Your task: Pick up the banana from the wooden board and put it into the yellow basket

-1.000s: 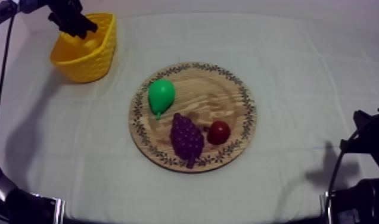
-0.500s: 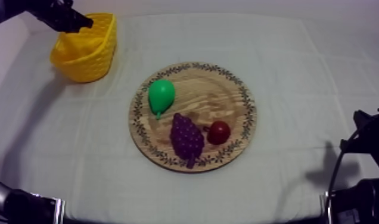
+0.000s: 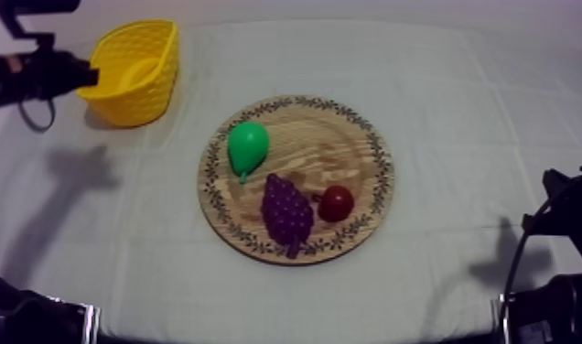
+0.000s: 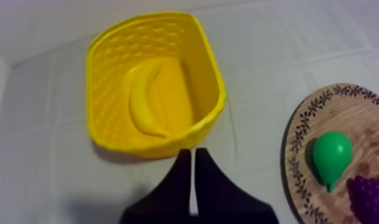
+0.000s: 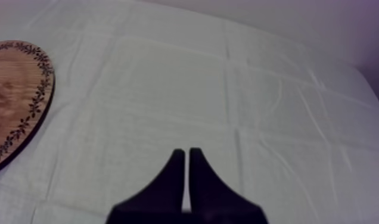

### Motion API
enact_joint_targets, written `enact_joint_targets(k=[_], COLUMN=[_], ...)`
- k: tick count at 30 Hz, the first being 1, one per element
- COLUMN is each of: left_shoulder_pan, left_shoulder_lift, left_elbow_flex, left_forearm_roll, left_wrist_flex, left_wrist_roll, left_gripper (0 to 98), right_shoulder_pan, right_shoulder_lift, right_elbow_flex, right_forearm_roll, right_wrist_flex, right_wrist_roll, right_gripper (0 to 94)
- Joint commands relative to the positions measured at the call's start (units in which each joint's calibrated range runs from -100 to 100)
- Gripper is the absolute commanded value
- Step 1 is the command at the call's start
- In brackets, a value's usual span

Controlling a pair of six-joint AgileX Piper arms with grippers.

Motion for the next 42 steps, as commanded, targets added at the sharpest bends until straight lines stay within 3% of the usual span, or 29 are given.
enact_joint_targets(k=[1,11,18,29,42], left_shoulder_pan=[-1.0,-4.2,-4.6,-4.6,-4.3], left_shoulder_lift=[-18.0,-50.5,-61.6,-70.1,-70.5], left_elbow_flex=[15.5,31.2,36.9,44.3,45.0], left_forearm_roll=[0.85,2.33,2.64,2.89,4.59], left_wrist_flex=[-0.2,11.5,14.2,14.6,13.9], left_wrist_roll=[-0.5,-1.2,-0.1,-0.3,2.5], left_gripper=[0.3,0.2,0.2,0.1,0.1], right_shoulder_pan=[0.0,0.0,0.0,0.0,0.0], right_shoulder_lift=[0.0,0.0,0.0,0.0,0.0], right_elbow_flex=[0.1,0.1,0.1,0.1,0.1], right_forearm_roll=[0.0,0.0,0.0,0.0,0.0], right_wrist_flex=[0.0,0.0,0.0,0.0,0.0], right_wrist_roll=[0.0,0.0,0.0,0.0,0.0], right_gripper=[0.4,0.4,0.4,0.4,0.4])
